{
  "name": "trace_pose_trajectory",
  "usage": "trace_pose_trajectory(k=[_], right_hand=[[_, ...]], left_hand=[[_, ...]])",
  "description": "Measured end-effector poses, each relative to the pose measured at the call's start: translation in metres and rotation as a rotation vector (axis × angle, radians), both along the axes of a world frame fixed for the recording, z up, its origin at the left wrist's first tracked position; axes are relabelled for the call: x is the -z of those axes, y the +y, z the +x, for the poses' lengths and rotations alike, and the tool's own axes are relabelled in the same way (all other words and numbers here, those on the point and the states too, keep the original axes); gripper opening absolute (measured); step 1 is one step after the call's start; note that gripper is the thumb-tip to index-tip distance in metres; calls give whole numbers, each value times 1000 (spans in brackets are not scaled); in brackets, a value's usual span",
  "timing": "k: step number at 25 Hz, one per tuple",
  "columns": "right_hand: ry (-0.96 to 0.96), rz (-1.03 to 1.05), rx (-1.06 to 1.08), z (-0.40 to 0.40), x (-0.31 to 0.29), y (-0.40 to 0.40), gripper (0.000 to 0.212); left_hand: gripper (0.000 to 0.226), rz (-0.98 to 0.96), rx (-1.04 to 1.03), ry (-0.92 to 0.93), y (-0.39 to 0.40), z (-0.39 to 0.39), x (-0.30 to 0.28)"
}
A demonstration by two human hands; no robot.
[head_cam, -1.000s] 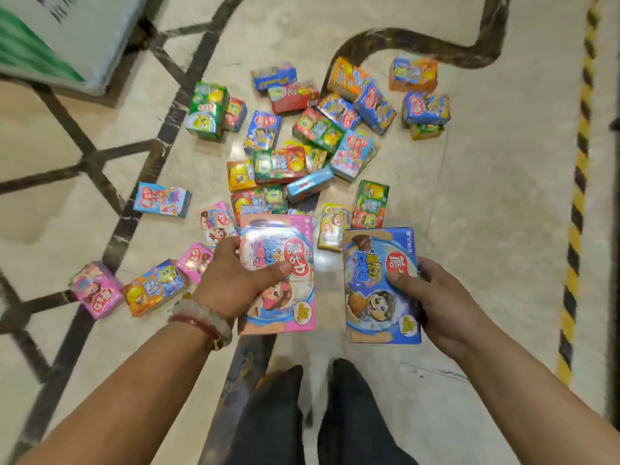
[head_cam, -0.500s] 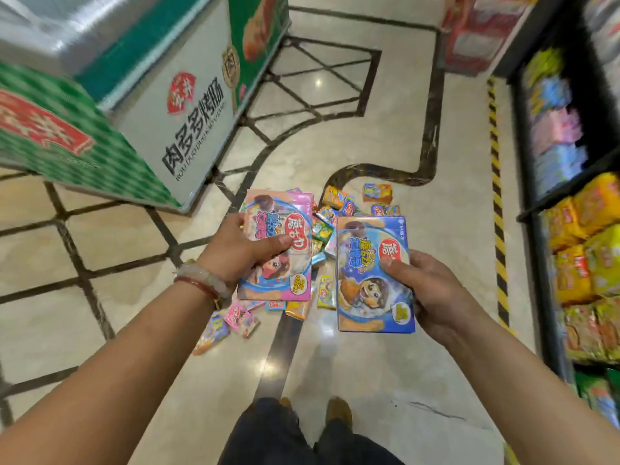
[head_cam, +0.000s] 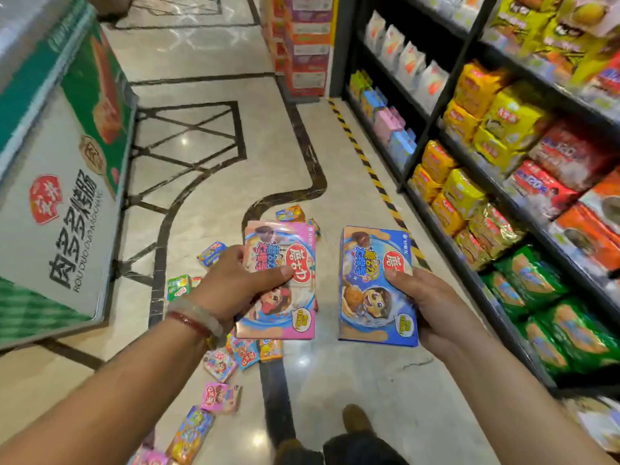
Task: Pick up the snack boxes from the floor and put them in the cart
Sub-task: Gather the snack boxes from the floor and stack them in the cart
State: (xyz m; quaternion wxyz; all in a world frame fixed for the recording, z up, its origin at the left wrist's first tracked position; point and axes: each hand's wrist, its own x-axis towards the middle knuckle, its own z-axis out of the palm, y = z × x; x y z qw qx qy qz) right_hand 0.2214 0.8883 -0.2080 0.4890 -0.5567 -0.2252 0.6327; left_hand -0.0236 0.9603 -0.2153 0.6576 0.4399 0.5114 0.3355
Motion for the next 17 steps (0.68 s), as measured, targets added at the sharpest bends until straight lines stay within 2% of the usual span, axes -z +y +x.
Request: trace_pose_trajectory(k=[2, 4, 9, 14, 17], right_hand=[[-2, -31, 100, 0, 2, -29, 39], [-2, -52, 232, 4, 4, -62, 36], [1, -86, 594, 21, 7, -165, 16], [38, -71, 916, 44, 7, -285, 24], [62, -33, 1120, 53, 10, -368, 17]], left_hand=[[64, -1, 123, 15, -2, 5, 1], [67, -12, 241, 48, -6, 18, 2], [56, -5, 543, 49, -46, 92, -1], [73, 9, 868, 74, -124, 182, 5], [68, 9, 1058, 96, -196, 234, 10]])
